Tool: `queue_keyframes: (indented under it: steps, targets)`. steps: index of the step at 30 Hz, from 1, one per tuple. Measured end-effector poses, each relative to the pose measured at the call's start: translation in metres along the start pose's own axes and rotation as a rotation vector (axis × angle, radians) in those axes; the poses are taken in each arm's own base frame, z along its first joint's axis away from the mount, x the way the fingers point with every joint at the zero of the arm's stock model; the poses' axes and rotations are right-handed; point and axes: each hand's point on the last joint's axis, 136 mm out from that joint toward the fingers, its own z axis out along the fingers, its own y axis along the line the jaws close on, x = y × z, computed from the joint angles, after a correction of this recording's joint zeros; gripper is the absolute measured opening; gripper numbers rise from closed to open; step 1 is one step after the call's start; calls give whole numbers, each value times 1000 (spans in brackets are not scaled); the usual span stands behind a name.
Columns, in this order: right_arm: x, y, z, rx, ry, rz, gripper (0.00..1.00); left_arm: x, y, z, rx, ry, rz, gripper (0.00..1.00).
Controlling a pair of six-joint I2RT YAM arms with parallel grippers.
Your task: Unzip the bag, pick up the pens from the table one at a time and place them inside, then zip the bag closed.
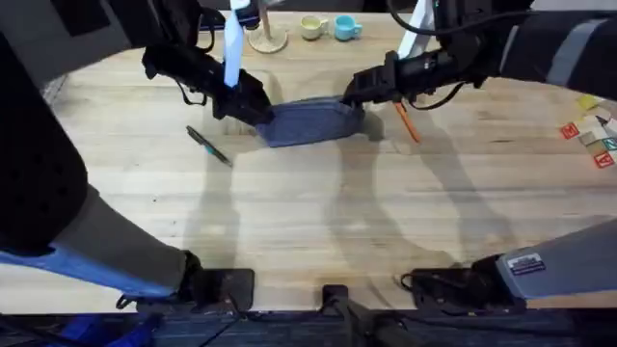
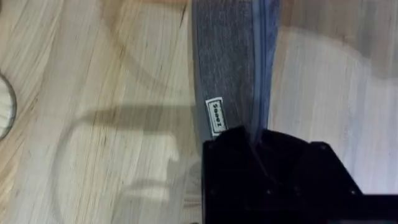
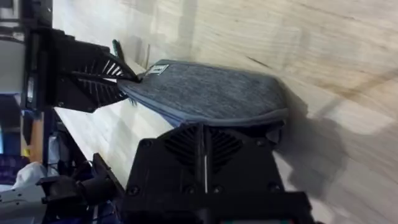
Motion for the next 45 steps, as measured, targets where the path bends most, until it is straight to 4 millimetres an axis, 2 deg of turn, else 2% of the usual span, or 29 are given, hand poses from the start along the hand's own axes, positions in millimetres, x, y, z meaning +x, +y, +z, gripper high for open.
queue_keyframes:
  steps: [6, 9, 12, 19, 29, 32, 40, 42, 43, 45]
  targets:
    - [1, 2, 2, 1, 4, -6, 31, 0, 0, 0, 0, 0, 0, 43]
    - [2, 10, 3, 2, 5, -28, 31, 0, 0, 0, 0, 0, 0, 43]
    - [2, 30, 0, -16, -4, -84, 32, 0, 0, 0, 0, 0, 0, 43]
    - [-15, 97, -4, -100, -74, -286, 31, 0, 0, 0, 1, 0, -1, 43]
    - [-3, 151, 17, -198, -80, -437, 31, 0, 0, 0, 0, 0, 0, 43]
    - [0, 158, 20, -209, -79, -457, 31, 0, 0, 0, 0, 0, 0, 43]
    - [-4, 147, 22, -136, -97, -444, 30, 0, 0, 0, 0, 0, 0, 42]
    - [-4, 140, 19, -90, -100, -439, 94, 0, 0, 0, 0, 0, 0, 43]
    - [-5, 138, 16, -62, -106, -439, 174, 0, 0, 0, 0, 0, 0, 43]
    - [-6, 132, 4, 10, -126, -442, 435, 0, 0, 0, 1, 0, 0, 43]
